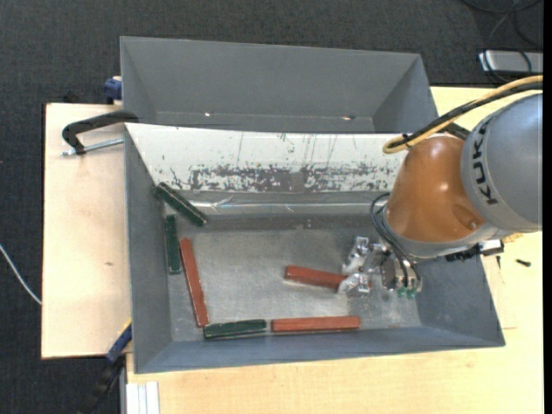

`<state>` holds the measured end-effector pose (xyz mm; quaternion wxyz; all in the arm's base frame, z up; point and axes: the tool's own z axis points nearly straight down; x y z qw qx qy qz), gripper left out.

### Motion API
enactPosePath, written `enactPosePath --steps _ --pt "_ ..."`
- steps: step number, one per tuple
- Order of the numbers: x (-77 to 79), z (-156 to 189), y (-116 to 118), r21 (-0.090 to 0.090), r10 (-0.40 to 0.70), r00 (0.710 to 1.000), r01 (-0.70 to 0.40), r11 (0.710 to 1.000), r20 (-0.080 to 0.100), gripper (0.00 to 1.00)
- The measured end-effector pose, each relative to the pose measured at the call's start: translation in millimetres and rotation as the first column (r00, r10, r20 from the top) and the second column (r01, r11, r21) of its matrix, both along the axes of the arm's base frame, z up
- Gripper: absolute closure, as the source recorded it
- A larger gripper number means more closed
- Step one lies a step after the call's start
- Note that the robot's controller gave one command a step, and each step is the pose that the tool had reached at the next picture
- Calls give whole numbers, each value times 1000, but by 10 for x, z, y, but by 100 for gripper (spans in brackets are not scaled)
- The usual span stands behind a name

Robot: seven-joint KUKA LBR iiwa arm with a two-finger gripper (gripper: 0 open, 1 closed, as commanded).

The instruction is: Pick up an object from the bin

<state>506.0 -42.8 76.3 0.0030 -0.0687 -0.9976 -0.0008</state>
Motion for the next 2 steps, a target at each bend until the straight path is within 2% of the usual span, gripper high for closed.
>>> enactPosePath --steps 1,2 --pt "236 1170 -109 -2 32 999 -32 999 11 100" --pt "236 1170 -108 -2 32 999 -32 999 11 100"
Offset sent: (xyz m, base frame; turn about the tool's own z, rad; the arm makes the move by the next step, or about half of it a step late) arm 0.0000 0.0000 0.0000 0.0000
